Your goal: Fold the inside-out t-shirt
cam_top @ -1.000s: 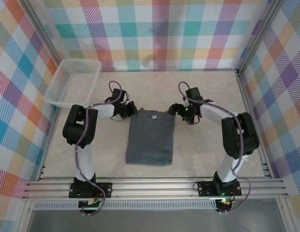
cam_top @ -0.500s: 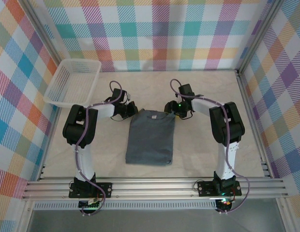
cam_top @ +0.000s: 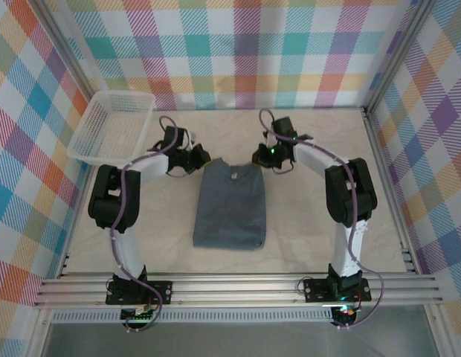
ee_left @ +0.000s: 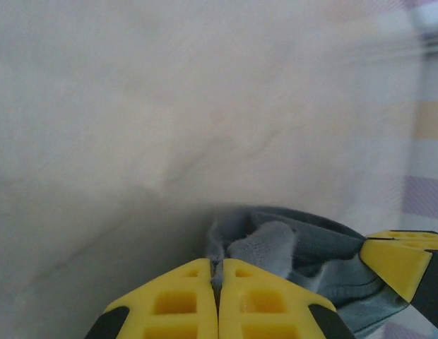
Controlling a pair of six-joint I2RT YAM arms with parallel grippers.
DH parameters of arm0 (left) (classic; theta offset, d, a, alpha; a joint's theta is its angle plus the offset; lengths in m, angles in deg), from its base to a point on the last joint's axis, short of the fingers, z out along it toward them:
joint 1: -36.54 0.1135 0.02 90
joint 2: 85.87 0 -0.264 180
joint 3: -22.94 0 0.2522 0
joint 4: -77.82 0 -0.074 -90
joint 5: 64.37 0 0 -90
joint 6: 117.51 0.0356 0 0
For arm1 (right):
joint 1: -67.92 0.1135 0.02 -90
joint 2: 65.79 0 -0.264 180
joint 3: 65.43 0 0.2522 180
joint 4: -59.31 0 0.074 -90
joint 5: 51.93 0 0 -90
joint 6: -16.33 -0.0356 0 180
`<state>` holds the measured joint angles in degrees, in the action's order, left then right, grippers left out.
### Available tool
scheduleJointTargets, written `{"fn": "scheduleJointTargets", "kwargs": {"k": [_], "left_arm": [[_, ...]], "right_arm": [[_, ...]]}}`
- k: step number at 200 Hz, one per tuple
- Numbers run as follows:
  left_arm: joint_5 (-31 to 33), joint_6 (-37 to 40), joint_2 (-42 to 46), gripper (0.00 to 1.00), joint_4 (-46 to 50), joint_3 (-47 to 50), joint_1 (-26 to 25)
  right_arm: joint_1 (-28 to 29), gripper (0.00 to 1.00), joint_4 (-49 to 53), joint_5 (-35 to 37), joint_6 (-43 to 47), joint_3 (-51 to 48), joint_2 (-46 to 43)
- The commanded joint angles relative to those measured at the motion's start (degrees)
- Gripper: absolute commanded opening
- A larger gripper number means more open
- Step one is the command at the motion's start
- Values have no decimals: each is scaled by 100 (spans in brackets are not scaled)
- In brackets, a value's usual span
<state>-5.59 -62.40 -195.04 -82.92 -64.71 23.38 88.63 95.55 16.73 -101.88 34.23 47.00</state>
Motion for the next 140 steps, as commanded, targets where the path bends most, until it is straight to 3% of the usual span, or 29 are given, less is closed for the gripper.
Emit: {"fn": "scheduleJointTargets", "kwargs": {"k": [1, 18, 35, 84, 108, 140], "left_arm": [[-380, 13, 1206, 0, 105, -1021, 121], [-324, -6, 1802, 0, 25, -1039, 122], [-177, -61, 2373, 0, -261, -349, 105], [61, -153, 3288, 0, -388, 2444, -203], [288, -150, 3702, 0, -151, 3351, -324], [541, 216, 4384, 0, 600, 3735, -344]], "right_arm": [[-58, 0, 84, -265, 459, 956, -1101], [-87, 0, -181, -352, 611, 1000, -1561], [-88, 0, -501, -555, 735, 552, -1940], [-33, 0, -1726, -1260, -41, -2572, -2329], [126, 0, -1815, -1270, -212, -3584, -2743], [389, 0, -1443, -1206, -369, -4215, -3447]]}}
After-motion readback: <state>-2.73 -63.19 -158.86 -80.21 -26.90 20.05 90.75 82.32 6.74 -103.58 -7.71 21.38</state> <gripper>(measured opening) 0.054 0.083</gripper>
